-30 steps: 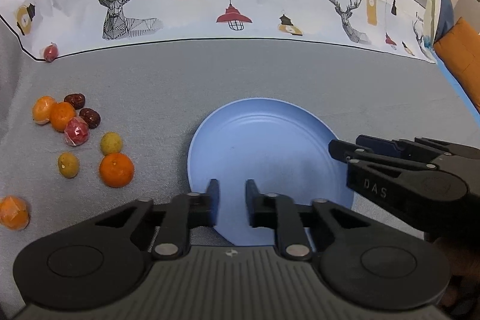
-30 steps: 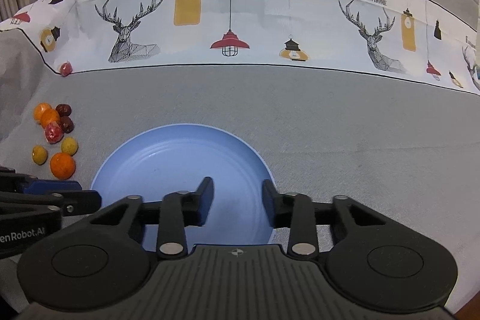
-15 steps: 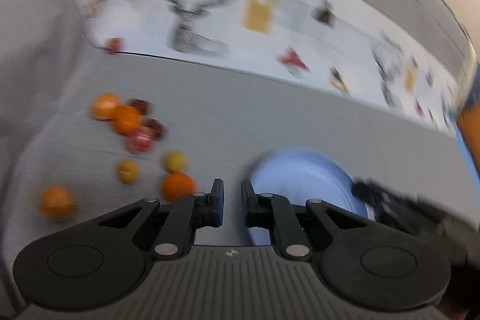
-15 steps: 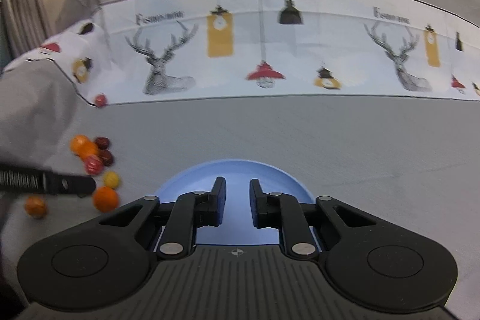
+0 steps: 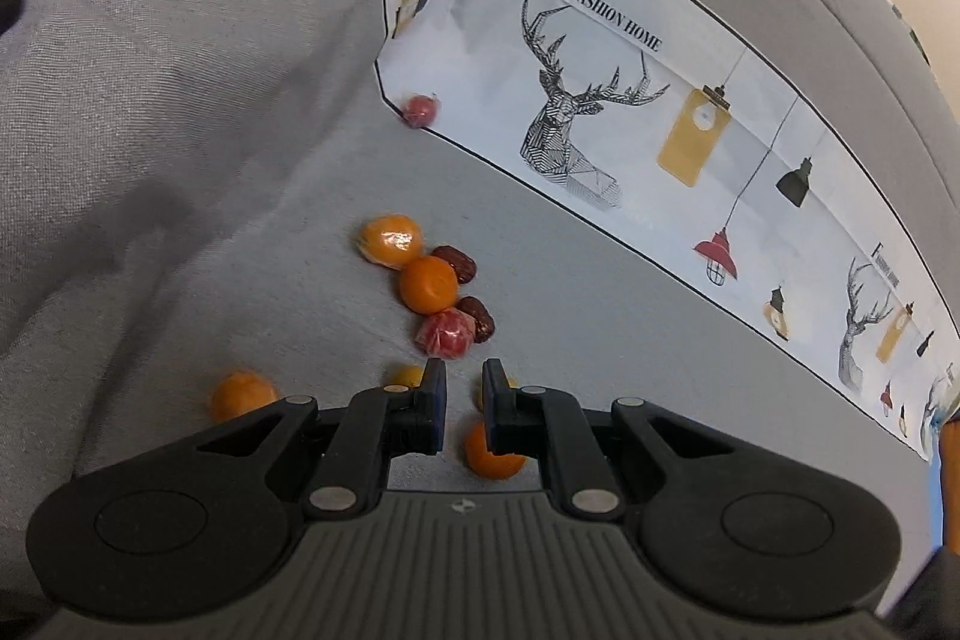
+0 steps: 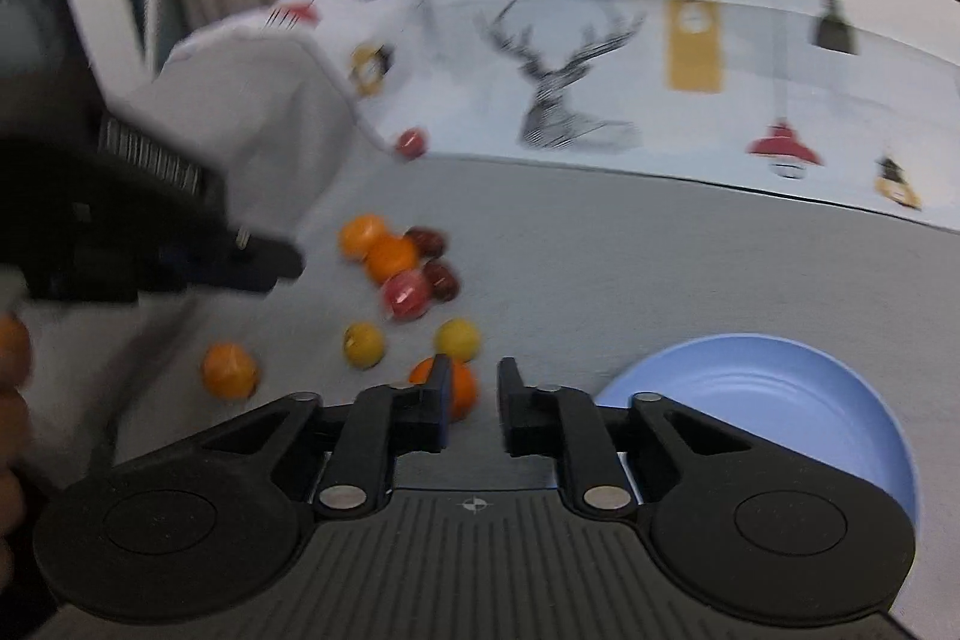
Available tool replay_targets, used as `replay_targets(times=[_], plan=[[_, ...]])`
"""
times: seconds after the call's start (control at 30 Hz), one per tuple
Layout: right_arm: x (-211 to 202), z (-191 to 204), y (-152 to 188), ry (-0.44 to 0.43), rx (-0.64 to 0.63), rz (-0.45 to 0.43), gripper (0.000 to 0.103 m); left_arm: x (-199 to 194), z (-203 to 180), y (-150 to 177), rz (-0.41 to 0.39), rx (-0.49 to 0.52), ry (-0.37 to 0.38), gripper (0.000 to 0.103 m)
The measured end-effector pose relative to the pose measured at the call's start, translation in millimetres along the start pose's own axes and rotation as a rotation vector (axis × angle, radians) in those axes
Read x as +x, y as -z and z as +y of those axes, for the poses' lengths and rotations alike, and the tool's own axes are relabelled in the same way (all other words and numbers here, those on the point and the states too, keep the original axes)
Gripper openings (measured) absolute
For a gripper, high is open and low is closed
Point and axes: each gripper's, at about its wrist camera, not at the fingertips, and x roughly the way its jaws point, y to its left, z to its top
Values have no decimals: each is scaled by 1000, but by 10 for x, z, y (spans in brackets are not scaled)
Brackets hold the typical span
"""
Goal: Organize fruits
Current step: 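Grasp a plastic-wrapped red fruit with the left tool while the right tool grasps a mandarin, then carry the red fruit with the left tool while the right tool carries the mandarin over the plate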
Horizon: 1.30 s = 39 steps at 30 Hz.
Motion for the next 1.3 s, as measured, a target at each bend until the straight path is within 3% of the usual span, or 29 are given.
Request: replay_targets(times=[0.1,0.27,0.47,0.6,0.77,0.9,1.13,1.2,1.23,1.3], plan=[[175,128,-23,3,-41,21,48,18,9,1,4,5,-11,13],[455,133,-75,21,-44,79,57,66,-20,-135,-3,55,-36,15],[800,193,-119,31,-92,182,55,367,-83,-705,-47,98,-62,30],[871,237,-135,51,-131,223,39,787,-157,-1125,-66,129,-85,40],[867,208,-182,41,-102,242,37,1370,-183,-1439,-86,167,-144,65],[848,254,-218,21,-90,246,36,1782,-127,-1478,-105,194,-187,65],[829,315,-246,4,-95,256,37,2146,-102,-1516,-117,207,-250,65],[825,316,-237,1,-99,261,36,2226,-75,-1508,-98,211,-257,54],[842,313,-244,1,-101,263,36,2251,-74,-1486,-88,224,-258,33],[844,315,-246,2,-106,265,36,2223,-95,-1459,-90,252,-257,27]])
